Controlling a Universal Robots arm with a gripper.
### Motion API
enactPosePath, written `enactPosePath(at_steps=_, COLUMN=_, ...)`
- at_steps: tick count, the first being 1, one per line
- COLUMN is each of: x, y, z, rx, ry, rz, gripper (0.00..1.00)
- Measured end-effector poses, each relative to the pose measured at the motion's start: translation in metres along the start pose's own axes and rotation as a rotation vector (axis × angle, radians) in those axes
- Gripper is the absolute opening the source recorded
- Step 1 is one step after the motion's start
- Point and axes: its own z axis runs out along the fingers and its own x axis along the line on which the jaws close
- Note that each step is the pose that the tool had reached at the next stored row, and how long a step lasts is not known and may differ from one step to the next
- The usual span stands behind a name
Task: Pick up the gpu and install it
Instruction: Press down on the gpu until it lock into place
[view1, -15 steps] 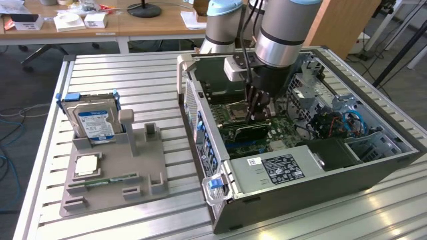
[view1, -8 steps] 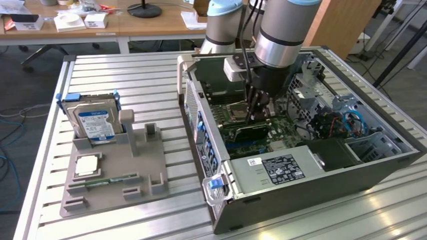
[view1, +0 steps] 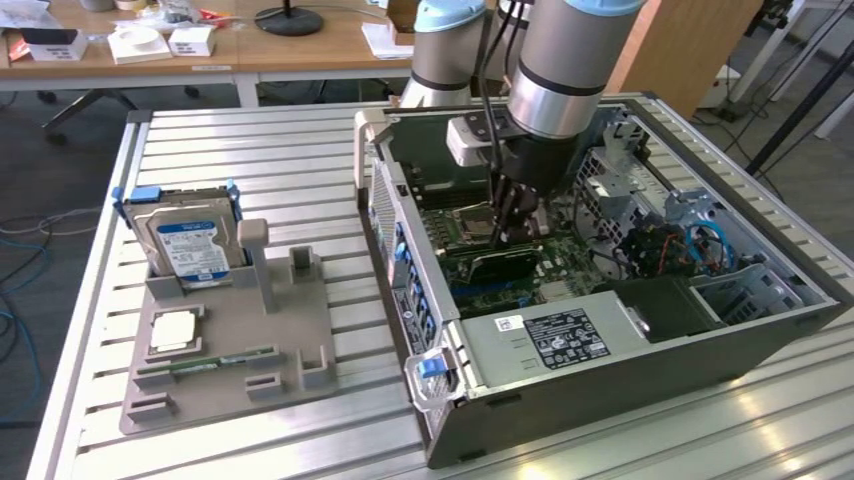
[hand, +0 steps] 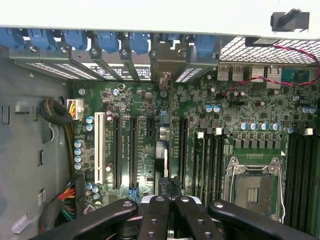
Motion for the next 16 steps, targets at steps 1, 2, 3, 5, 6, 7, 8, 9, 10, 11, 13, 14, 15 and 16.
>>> enactPosePath(at_steps=1, x=0.0000, y=0.0000, z=0.0007, rx=0.0000, ry=0.0000, rz=0.000, gripper=0.10)
enactPosePath(at_steps=2, x=0.0000, y=0.0000, z=0.0013, rx=0.0000, ry=0.0000, rz=0.000, gripper=0.10)
enactPosePath(at_steps=3, x=0.0000, y=0.0000, z=0.0019, rx=0.0000, ry=-0.0001, rz=0.000, gripper=0.10)
enactPosePath(at_steps=5, x=0.0001, y=0.0000, z=0.0023, rx=-0.0001, ry=0.0002, rz=0.000, gripper=0.10)
enactPosePath(at_steps=6, x=0.0001, y=0.0000, z=0.0023, rx=-0.0001, ry=0.0001, rz=0.000, gripper=0.10)
enactPosePath(at_steps=7, x=0.0001, y=0.0000, z=0.0023, rx=0.0000, ry=0.0002, rz=0.000, gripper=0.10)
enactPosePath(at_steps=8, x=-0.0002, y=0.0001, z=0.0026, rx=0.0001, ry=-0.0001, rz=0.000, gripper=0.10)
enactPosePath(at_steps=9, x=-0.0009, y=0.0003, z=0.0028, rx=0.0001, ry=-0.0002, rz=0.000, gripper=0.10)
enactPosePath(at_steps=10, x=-0.0016, y=0.0005, z=0.0030, rx=0.0002, ry=-0.0002, rz=0.000, gripper=0.10)
enactPosePath(at_steps=11, x=-0.0021, y=0.0007, z=0.0031, rx=0.0001, ry=0.0000, rz=0.000, gripper=0.10)
enactPosePath(at_steps=13, x=-0.0027, y=0.0012, z=0.0033, rx=0.0001, ry=-0.0001, rz=0.000, gripper=0.10)
enactPosePath(at_steps=14, x=-0.0027, y=0.0012, z=0.0033, rx=0.0000, ry=0.0001, rz=0.000, gripper=0.10)
enactPosePath(at_steps=15, x=-0.0028, y=0.0013, z=0.0037, rx=0.0001, ry=-0.0001, rz=0.000, gripper=0.10)
enactPosePath(at_steps=16, x=-0.0029, y=0.0013, z=0.0043, rx=0.0001, ry=-0.0001, rz=0.000, gripper=0.10)
